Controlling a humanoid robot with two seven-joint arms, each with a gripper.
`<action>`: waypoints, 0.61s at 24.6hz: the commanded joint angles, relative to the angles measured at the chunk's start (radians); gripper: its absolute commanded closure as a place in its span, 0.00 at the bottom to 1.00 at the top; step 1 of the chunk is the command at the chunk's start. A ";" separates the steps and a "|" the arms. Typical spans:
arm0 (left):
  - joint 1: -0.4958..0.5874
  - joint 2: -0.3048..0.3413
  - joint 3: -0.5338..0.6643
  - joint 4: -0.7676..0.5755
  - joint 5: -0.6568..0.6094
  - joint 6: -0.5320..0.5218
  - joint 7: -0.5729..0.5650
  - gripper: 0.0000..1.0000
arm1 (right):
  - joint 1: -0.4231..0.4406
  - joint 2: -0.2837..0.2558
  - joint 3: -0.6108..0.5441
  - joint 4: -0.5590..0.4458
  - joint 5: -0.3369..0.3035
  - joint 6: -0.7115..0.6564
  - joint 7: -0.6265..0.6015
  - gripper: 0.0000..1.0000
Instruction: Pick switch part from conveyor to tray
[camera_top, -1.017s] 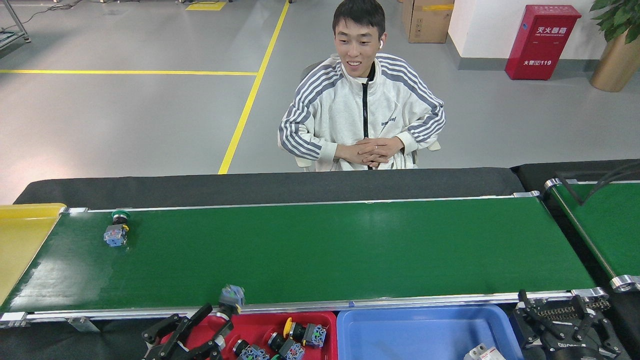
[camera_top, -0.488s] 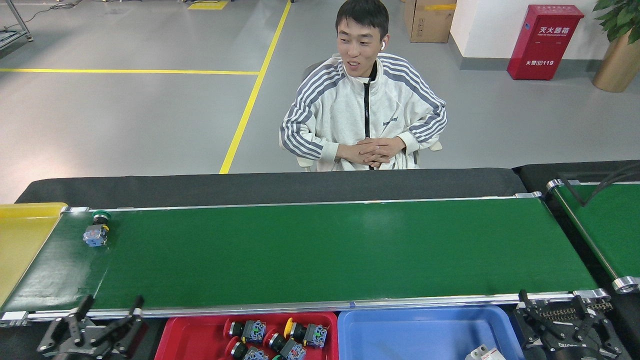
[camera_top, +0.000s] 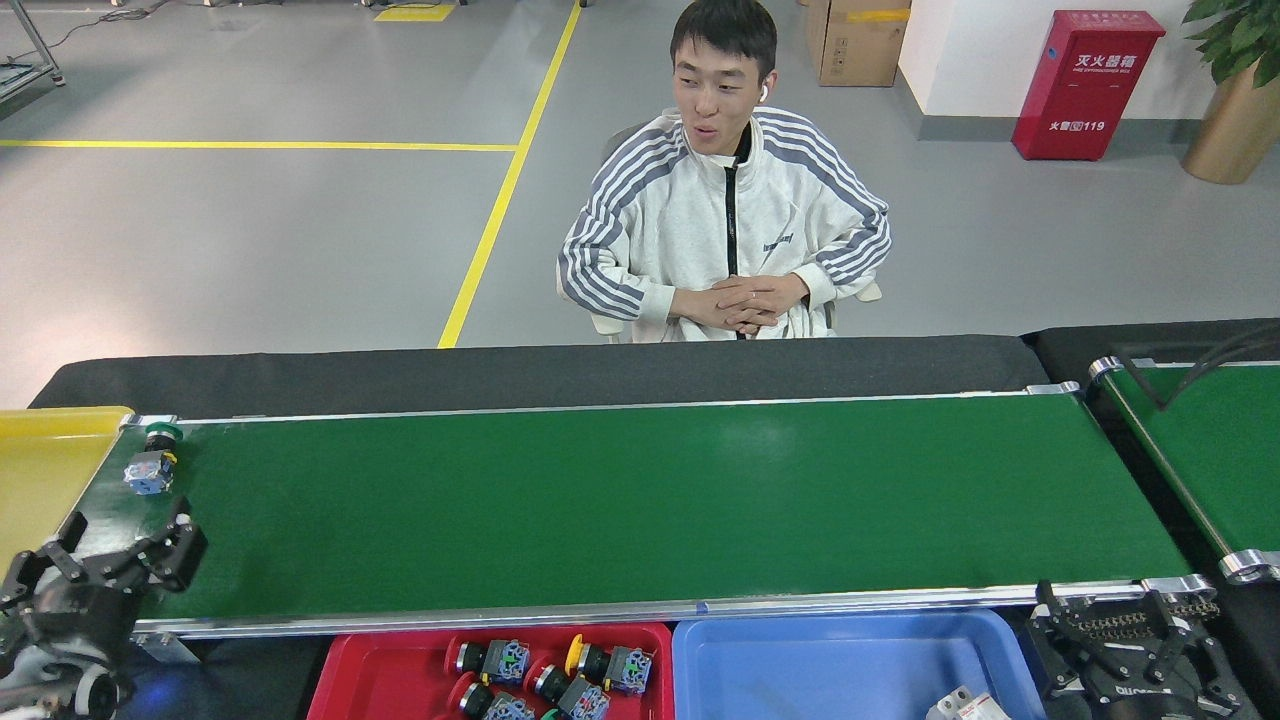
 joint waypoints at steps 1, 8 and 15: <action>-0.082 0.029 -0.018 0.123 -0.016 0.030 0.067 0.01 | -0.007 -0.014 -0.003 -0.012 -0.001 -0.003 -0.007 0.00; -0.239 0.107 -0.052 0.439 -0.009 0.057 0.093 0.09 | -0.017 -0.011 0.005 -0.017 0.001 -0.078 -0.007 0.00; -0.236 0.136 -0.053 0.520 0.040 0.113 0.091 0.19 | -0.028 -0.011 0.008 -0.008 0.001 -0.137 -0.007 0.00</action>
